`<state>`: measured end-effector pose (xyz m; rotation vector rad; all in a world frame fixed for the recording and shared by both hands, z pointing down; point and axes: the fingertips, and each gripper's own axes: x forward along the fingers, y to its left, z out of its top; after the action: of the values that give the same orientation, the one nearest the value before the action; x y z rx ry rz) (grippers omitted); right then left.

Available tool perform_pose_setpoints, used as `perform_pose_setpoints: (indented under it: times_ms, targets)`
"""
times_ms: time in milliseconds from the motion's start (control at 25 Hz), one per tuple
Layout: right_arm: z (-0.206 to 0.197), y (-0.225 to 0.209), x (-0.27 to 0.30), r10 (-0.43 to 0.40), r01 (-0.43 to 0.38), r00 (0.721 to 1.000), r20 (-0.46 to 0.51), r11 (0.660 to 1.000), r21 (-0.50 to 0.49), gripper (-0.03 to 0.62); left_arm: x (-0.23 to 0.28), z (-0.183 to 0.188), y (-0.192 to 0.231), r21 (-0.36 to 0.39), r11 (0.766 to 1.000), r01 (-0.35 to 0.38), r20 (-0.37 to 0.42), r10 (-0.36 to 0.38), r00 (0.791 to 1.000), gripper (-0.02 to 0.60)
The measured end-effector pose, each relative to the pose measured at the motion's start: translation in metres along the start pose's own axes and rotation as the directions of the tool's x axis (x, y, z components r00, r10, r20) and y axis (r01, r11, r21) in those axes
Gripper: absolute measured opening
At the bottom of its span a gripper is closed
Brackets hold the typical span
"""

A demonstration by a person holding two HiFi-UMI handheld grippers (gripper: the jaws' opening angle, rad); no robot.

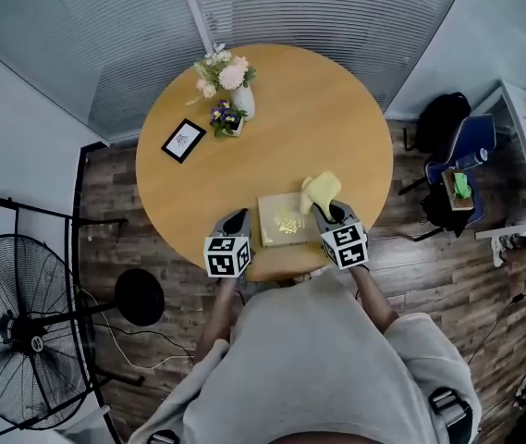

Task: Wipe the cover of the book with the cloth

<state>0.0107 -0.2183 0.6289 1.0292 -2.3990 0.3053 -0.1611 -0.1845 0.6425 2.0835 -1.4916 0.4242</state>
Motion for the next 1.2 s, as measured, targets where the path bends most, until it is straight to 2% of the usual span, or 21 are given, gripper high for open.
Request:
perform_pose_setpoints:
  times_ms: [600,1200]
  targets:
    - [0.031,0.028,0.023,0.053,-0.052,0.998,0.044,0.998,-0.018,0.060,-0.023,0.005,0.040,-0.045,0.995,-0.086,0.032,0.088,0.996,0.006]
    - [0.026,0.022,0.024,0.043,-0.043,0.999,0.024,0.999,-0.026,0.060,-0.014,0.009,0.040,-0.048,0.996,-0.073,0.037,0.075,0.996,0.006]
